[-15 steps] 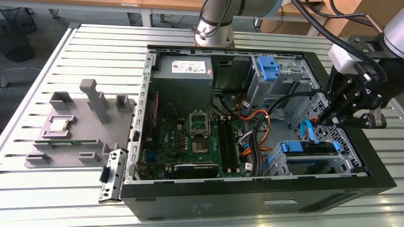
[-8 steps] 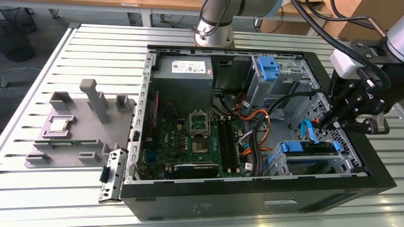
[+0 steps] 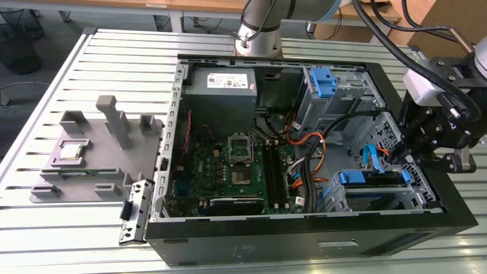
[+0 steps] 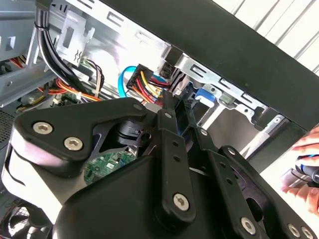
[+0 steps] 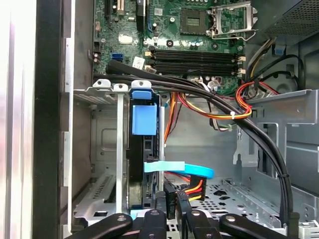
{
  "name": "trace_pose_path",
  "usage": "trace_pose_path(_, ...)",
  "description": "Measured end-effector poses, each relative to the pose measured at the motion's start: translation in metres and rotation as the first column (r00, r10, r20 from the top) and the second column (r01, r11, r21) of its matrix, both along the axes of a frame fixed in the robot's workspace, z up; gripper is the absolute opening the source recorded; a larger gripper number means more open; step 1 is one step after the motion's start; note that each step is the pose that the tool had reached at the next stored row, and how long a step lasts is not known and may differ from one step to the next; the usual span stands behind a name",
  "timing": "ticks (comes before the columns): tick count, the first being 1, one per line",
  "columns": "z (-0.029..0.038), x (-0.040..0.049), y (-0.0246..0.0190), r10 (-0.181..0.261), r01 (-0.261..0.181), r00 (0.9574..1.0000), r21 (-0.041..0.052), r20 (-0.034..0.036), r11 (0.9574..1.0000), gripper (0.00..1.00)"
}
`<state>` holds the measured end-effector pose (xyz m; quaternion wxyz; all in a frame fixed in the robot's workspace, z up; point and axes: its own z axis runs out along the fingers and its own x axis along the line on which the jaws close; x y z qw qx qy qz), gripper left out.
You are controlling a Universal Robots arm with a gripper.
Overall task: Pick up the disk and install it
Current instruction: 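Insert the second disk wire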
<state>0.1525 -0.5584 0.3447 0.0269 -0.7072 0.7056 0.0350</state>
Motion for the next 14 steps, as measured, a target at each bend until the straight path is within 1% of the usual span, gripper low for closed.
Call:
trace_pose_path(4, -0.0003, 0.0000, -0.0004, 0.000, 0.000, 1.0000, -0.0003, 0.0000, 1.0000, 0.23)
trace_pose_path(10, -0.0018, 0.0000, -0.0053, 0.000, 0.000, 1.0000, -0.0007, -0.0002, 1.0000, 0.23)
trace_pose_path(14, -0.0018, 0.0000, -0.0053, 0.000, 0.000, 1.0000, -0.0007, -0.0002, 1.0000, 0.23)
